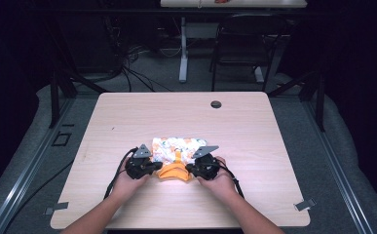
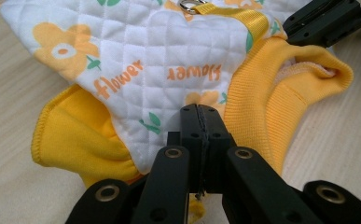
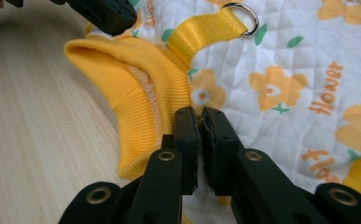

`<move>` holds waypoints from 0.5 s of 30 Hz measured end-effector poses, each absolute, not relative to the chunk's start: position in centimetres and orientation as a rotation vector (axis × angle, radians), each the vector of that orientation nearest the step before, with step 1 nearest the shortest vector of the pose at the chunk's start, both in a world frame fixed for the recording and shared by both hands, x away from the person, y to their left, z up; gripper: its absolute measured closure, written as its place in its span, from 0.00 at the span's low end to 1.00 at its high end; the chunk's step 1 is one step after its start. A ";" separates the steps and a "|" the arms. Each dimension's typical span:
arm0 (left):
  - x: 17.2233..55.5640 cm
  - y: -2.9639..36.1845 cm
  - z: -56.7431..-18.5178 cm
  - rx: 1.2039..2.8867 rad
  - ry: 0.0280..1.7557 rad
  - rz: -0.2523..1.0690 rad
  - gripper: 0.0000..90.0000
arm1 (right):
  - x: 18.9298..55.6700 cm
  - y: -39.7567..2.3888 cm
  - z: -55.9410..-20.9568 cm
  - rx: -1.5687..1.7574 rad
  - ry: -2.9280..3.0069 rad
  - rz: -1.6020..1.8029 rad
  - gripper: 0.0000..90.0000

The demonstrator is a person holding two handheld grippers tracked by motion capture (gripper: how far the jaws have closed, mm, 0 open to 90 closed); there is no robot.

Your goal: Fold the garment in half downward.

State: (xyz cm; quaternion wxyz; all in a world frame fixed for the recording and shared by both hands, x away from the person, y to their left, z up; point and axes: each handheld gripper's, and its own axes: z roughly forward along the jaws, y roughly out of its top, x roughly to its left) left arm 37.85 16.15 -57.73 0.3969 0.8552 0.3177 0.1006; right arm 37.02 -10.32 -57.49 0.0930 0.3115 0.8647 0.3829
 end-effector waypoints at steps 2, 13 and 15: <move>38.0 16.1 -57.8 2.158 0.813 0.254 1.00 | 37.2 -10.3 -57.5 0.927 2.567 1.134 0.93; 39.5 15.9 -57.9 2.125 0.858 0.262 1.00 | 38.8 -10.4 -57.6 0.961 2.545 1.130 0.93; 39.7 15.8 -57.9 2.124 0.862 0.265 1.00 | 38.9 -10.4 -57.6 0.962 2.537 1.123 0.93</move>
